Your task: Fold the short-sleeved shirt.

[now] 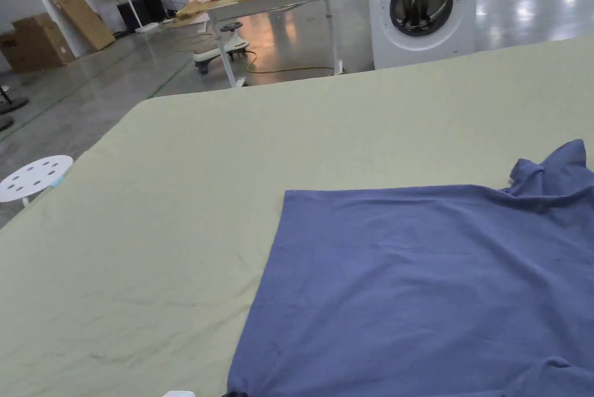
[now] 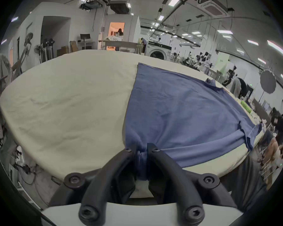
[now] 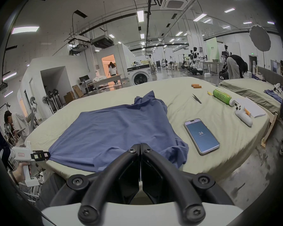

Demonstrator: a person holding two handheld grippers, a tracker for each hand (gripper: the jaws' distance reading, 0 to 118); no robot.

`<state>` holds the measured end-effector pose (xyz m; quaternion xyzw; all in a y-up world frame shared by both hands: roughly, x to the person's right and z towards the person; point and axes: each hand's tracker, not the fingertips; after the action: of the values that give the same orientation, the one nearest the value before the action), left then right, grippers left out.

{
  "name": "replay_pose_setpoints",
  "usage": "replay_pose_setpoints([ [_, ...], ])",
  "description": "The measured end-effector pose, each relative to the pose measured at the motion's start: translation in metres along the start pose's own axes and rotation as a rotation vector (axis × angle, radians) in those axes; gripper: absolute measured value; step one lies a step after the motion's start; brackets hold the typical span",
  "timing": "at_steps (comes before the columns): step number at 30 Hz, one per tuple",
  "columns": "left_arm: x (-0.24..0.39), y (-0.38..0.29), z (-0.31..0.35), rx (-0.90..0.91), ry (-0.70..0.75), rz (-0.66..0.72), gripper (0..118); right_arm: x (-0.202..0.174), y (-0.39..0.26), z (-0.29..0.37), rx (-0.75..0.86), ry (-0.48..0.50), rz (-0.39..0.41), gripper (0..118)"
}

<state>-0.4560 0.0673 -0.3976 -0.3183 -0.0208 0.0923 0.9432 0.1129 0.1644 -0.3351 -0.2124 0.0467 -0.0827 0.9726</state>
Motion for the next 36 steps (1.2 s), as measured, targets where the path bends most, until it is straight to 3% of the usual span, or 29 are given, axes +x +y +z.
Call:
replay_pose_setpoints([
  [2, 0.0, 0.003, 0.0, -0.015, -0.014, 0.06, 9, 0.005, -0.001, 0.003, -0.011, -0.015, 0.006, 0],
  [7, 0.005, 0.003, -0.001, -0.04, 0.011, 0.048, 9, 0.02, -0.003, -0.002, -0.036, -0.053, -0.016, 1],
  [8, 0.01, 0.003, -0.002, -0.047, 0.031, 0.021, 9, 0.023, -0.003, -0.005, -0.043, -0.063, -0.015, 16],
  [10, 0.022, 0.002, -0.003, -0.063, 0.073, -0.069, 9, 0.031, -0.005, -0.017, -0.097, -0.105, 0.013, 60],
  [11, 0.025, 0.003, -0.004, -0.063, 0.09, -0.087, 9, 0.033, -0.007, -0.024, -0.098, -0.108, 0.019, 65],
  [13, 0.027, 0.004, -0.006, -0.063, 0.093, -0.077, 9, 0.042, -0.013, -0.038, -0.111, -0.113, 0.005, 65],
  [18, 0.029, 0.005, 0.0, -0.056, 0.083, -0.036, 9, 0.076, -0.032, -0.08, -0.164, -0.123, -0.138, 59],
  [19, 0.029, 0.006, 0.001, -0.056, 0.081, -0.026, 9, 0.083, -0.035, -0.088, -0.181, -0.109, -0.166, 47],
  [20, 0.029, 0.006, 0.001, -0.056, 0.08, -0.021, 9, 0.086, -0.037, -0.094, -0.192, -0.092, -0.185, 19],
  [21, 0.03, 0.007, 0.002, -0.057, 0.08, -0.02, 9, 0.088, -0.039, -0.097, -0.199, -0.079, -0.186, 19],
  [23, 0.033, 0.006, 0.002, -0.058, 0.086, -0.025, 9, 0.085, -0.04, -0.098, -0.193, -0.062, -0.201, 8],
  [27, 0.036, 0.016, 0.019, -0.039, 0.071, -0.005, 4, 0.084, -0.039, -0.084, -0.159, -0.071, -0.216, 7],
  [29, 0.036, 0.017, 0.041, 0.066, 0.07, 0.052, 2, 0.086, -0.036, -0.069, -0.13, -0.08, -0.241, 7],
  [36, 0.043, 0.022, 0.08, 0.102, 0.021, 0.018, 2, 0.078, -0.022, -0.035, -0.099, -0.104, -0.207, 7],
])
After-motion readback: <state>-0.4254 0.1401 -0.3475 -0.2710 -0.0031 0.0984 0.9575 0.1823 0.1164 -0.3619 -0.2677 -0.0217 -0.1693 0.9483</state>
